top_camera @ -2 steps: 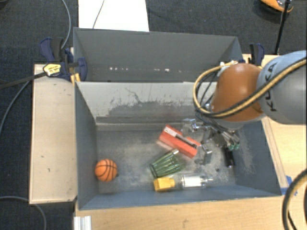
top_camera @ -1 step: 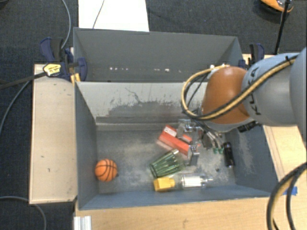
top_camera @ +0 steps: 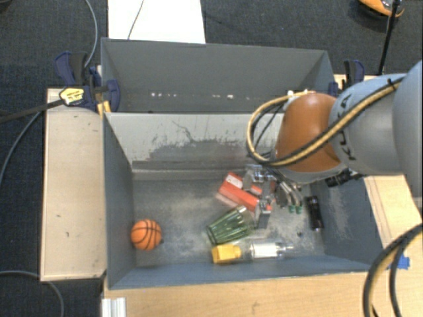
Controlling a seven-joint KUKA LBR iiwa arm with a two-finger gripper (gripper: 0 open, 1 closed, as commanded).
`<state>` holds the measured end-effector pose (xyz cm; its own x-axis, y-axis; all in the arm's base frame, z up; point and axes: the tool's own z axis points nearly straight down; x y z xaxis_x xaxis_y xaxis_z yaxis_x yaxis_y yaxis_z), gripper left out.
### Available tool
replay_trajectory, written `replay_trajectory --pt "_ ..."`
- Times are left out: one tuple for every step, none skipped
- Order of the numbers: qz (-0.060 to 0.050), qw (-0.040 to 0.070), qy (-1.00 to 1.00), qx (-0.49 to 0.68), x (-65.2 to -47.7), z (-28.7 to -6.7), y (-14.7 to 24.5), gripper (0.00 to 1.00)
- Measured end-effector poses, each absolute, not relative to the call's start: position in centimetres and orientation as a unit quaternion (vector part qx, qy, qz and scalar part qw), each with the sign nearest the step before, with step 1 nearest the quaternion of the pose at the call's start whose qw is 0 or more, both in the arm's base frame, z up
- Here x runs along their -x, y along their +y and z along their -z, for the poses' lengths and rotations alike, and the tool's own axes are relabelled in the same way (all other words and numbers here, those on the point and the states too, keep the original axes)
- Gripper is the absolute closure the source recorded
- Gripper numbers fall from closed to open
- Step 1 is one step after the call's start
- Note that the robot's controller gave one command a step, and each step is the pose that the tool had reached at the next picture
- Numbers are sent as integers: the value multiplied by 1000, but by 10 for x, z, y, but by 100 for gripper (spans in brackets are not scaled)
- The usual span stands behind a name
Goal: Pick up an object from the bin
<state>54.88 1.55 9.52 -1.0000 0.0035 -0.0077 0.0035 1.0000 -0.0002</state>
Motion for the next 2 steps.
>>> replay_trajectory --pt "0 16 981 193 -554 -85 -14 100" --pt "0 16 981 193 -554 -85 -14 100"
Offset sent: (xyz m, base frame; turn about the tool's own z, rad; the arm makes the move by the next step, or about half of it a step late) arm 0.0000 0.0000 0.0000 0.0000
